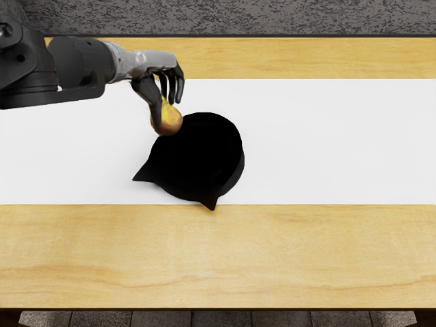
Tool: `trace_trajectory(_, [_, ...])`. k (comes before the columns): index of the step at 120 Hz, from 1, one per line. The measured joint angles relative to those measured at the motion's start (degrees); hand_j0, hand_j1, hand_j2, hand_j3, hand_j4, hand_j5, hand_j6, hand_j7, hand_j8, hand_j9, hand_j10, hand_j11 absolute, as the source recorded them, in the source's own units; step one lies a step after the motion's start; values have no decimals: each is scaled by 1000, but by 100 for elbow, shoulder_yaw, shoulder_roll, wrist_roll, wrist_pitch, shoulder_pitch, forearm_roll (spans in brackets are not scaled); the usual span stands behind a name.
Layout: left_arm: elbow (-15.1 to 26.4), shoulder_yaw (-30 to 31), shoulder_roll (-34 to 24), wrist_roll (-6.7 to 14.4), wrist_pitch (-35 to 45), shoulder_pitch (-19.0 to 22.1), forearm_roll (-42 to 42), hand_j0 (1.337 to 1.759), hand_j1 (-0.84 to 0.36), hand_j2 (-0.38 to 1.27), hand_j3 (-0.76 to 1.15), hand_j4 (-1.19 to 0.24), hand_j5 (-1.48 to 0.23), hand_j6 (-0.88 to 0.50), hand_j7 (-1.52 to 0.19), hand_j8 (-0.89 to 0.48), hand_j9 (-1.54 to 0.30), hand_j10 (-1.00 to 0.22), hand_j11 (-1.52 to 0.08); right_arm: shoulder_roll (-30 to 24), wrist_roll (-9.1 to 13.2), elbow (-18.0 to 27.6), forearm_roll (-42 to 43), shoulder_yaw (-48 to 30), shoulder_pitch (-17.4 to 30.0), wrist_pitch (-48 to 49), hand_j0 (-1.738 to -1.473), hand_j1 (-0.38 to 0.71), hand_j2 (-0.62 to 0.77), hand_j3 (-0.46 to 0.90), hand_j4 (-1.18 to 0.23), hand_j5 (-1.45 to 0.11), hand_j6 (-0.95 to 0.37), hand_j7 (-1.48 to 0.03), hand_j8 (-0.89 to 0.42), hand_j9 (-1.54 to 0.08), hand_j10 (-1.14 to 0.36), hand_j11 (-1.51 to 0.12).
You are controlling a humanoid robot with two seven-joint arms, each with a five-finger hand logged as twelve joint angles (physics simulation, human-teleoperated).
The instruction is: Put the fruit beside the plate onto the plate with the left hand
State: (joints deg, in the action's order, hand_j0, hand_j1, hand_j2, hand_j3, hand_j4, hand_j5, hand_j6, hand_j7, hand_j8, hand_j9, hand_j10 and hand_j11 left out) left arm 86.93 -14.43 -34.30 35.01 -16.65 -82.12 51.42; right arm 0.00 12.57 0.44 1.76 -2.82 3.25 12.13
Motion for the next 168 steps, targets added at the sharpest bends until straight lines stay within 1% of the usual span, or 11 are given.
trace_trajectory(13, [-5, -18, 210, 0, 19, 3, -3, 1654, -464, 906, 0, -829, -1135, -668, -1133, -545, -1125, -794, -1119, 0, 0, 0, 0, 0, 0, 0, -1658, -349, 0, 0, -1, 0, -1, 0, -1, 0, 0, 0])
trace_trajectory(45, [-55, -28, 553, -1, 60, 71, -2, 1654, -443, 843, 0, -838, -1139, -677, -1139, -546, -1132, -801, -1129, 0, 0, 0, 0, 0, 0, 0, -1658, -349, 0, 0, -1, 0, -1, 0, -1, 0, 0, 0])
trace_trajectory(52, [-121, -28, 649, -1, 64, 181, 13, 1655, -461, 871, 0, -843, -1134, -686, -1136, -555, -1130, -809, -1129, 0, 0, 0, 0, 0, 0, 0, -1658, -349, 0, 0, -1, 0, -1, 0, -1, 0, 0, 0])
trace_trajectory(53, [-132, -28, 663, -1, 65, 192, 13, 1655, -483, 935, 0, -843, -1135, -686, -1136, -546, -1129, -804, -1127, 0, 0, 0, 0, 0, 0, 0, -1658, -349, 0, 0, -1, 0, -1, 0, -1, 0, 0, 0])
trace_trajectory(55, [-156, -29, 684, -1, 65, 215, 15, 1655, -487, 915, 0, -843, -1136, -694, -1137, -552, -1130, -794, -1127, 0, 0, 0, 0, 0, 0, 0, -1658, -349, 0, 0, -1, 0, -1, 0, -1, 0, 0, 0])
trace_trajectory(96, [-361, -31, 749, -2, 69, 293, 53, 1653, -472, 870, 0, -837, -1125, -686, -1128, -544, -1125, -794, -1128, 0, 0, 0, 0, 0, 0, 0, -1658, -349, 0, 0, -1, 0, -1, 0, -1, 0, 0, 0])
trace_trajectory(101, [-382, -59, 781, -1, 86, 324, 44, 1654, -428, 769, 0, -781, -1044, -674, -1048, -546, -1045, -759, -1048, 0, 0, 0, 0, 0, 0, 0, -1658, -349, 0, 0, -1, 0, -1, 0, -1, 0, 0, 0])
trace_trajectory(111, [-406, -367, 787, -1, 128, 695, 14, 1655, -195, 516, 0, -543, -724, -471, -727, -387, -725, -528, -727, 0, 0, 0, 0, 0, 0, 0, -1658, -349, 0, 0, -1, 0, -1, 0, -1, 0, 0, 0])
trace_trajectory(128, [-418, -651, 776, -1, 150, 714, -76, 1657, 64, 261, 0, -283, -377, -248, -378, -206, -378, -276, -378, 0, 0, 0, 0, 0, 0, 0, -1658, -349, 0, 0, -1, 0, -1, 0, -1, 0, 0, 0])
trace_trajectory(156, [-302, -771, 710, -1, 163, 723, -181, 1658, 240, 87, 0, -108, -141, -97, -141, -83, -141, -105, -141, 0, 0, 0, 0, 0, 0, 0, -1658, -349, 0, 0, -1, 0, -1, 0, -1, 0, 0, 0])
trace_trajectory(168, [-92, -828, 592, -1, 158, 899, -921, 1658, 271, 55, 0, -76, -99, -70, -99, -61, -99, -74, -99, 0, 0, 0, 4, 1, 0, 0, -1658, -349, 0, 0, -1, 0, -1, 0, -1, 0, -1, 0])
